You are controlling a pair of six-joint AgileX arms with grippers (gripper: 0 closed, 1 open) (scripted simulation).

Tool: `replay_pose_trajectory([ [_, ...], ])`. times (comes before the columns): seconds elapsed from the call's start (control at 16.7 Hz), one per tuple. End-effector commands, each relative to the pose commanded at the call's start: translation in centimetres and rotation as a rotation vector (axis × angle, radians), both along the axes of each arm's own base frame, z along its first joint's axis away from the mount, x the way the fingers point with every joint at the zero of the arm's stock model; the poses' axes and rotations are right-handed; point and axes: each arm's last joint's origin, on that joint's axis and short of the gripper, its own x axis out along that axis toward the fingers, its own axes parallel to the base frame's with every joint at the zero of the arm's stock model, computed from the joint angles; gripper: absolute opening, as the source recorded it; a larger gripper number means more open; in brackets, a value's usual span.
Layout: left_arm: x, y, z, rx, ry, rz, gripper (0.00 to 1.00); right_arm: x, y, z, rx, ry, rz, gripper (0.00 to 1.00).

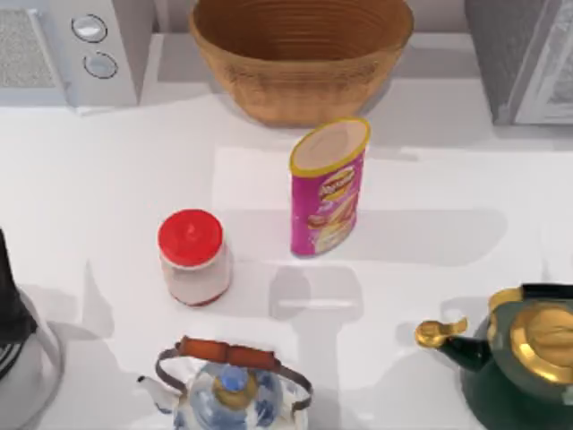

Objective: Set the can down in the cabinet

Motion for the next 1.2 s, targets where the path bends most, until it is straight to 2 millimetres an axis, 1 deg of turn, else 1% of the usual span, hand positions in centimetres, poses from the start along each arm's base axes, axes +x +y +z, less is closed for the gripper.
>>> replay_pose_trajectory([
  [0.12,0.0,0.0,0.0,0.0,0.0,0.0,1.0,0.0,0.0,0.0,0.0,0.0,0.0,1.0],
  [0.24,0.0,0.0,0.0,0.0,0.0,0.0,1.0,0.0,0.0,0.8,-0.001,0.006,-0.001,1.0],
  [0.36,0.0,0.0,0.0,0.0,0.0,0.0,1.0,0.2,-0.1,2.2,-0.005,0.029,0.001,1.0],
  [0.48,0.0,0.0,0.0,0.0,0.0,0.0,1.0,0.8,-0.3,4.1,-0.011,0.072,-0.002,1.0],
  [0.6,0.0,0.0,0.0,0.0,0.0,0.0,1.0,2.1,-0.7,5.8,-0.019,0.145,-0.009,1.0],
  [0.78,0.0,0.0,0.0,0.0,0.0,0.0,1.0,5.4,-1.6,7.4,-0.026,0.296,-0.017,1.0],
  [0.9,0.0,0.0,0.0,0.0,0.0,0.0,1.0,8.0,-2.5,7.4,-0.027,0.408,-0.02,1.0],
  [0.96,0.0,0.0,0.0,0.0,0.0,0.0,1.0,9.3,-2.9,7.1,-0.026,0.466,-0.022,1.0],
  [1.08,0.0,0.0,0.0,0.0,0.0,0.0,1.0,11.4,-4.0,5.7,-0.019,0.582,-0.025,1.0],
  [1.2,0.0,0.0,0.0,0.0,0.0,0.0,1.0,12.9,-5.1,3.9,-0.008,0.689,-0.03,1.0],
])
